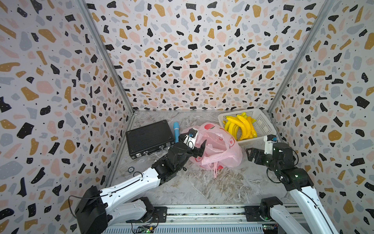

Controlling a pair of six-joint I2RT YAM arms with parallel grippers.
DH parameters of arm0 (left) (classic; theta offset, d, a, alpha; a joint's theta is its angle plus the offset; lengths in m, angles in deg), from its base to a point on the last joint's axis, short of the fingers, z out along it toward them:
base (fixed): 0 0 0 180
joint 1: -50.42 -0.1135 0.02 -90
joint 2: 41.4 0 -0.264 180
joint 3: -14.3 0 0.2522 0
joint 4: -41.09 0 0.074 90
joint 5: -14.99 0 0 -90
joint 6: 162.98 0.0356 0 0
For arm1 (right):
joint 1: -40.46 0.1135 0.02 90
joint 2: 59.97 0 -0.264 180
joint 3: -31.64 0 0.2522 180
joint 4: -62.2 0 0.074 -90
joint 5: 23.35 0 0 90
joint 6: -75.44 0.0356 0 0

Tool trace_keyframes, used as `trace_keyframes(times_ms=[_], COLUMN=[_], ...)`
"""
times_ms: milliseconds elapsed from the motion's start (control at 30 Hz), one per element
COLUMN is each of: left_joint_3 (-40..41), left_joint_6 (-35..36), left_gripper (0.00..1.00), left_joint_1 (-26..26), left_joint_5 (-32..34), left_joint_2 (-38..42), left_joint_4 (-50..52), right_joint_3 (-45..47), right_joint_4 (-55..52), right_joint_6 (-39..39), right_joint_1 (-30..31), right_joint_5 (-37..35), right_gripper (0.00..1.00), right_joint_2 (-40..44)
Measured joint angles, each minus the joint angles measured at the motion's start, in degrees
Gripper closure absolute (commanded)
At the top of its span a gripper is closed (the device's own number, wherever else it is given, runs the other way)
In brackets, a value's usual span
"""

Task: Place the banana into a plastic bag & tie a knot
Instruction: Open the plastic bag from the plastic bag.

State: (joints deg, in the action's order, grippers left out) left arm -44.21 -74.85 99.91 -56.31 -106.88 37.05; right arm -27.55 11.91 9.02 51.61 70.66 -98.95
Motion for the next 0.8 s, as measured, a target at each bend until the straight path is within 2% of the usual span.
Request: trace_keyframes(times_ms=[200,333,433,667,800], left_joint_3=[-4.00,-7.13,-11.72,-28.13,-41.57], left_joint_6=[0.22,-0.24,-1.29,-3.54,-3.89], left_gripper=[0.47,0.81,0.98,1.00,1.00], left_joint_1=[-1.68,-2.14,-2.14,-2.14,-2.19], left_joint_5=[-1.99,-1.92,-0.92,2.71,4.46], left_joint_2=[-3.17,-3.69,-3.69,-4.02,-7.34], left_joint_4=[-0.46,2.12,7.34,25.88,39.65], right_joint_3=[-0.04,-0.04,-0.04,-1.36,-5.33], right_joint_4=[-1.27,-1.75,-1.90,-2.47,-2.84], right_joint_6=[-0.46,-0.70,-0.94,-1.33,-1.55], right_joint_1=[0.00,0.00,0.00,0.00,0.00], right_joint_5=[-0.17,0.31,1.07,4.70,7.52], right_gripper=[0.00,0.03,0.05,0.07,0.07], right_joint_2=[0.07,0.04,0.04,-1.49,-3.89])
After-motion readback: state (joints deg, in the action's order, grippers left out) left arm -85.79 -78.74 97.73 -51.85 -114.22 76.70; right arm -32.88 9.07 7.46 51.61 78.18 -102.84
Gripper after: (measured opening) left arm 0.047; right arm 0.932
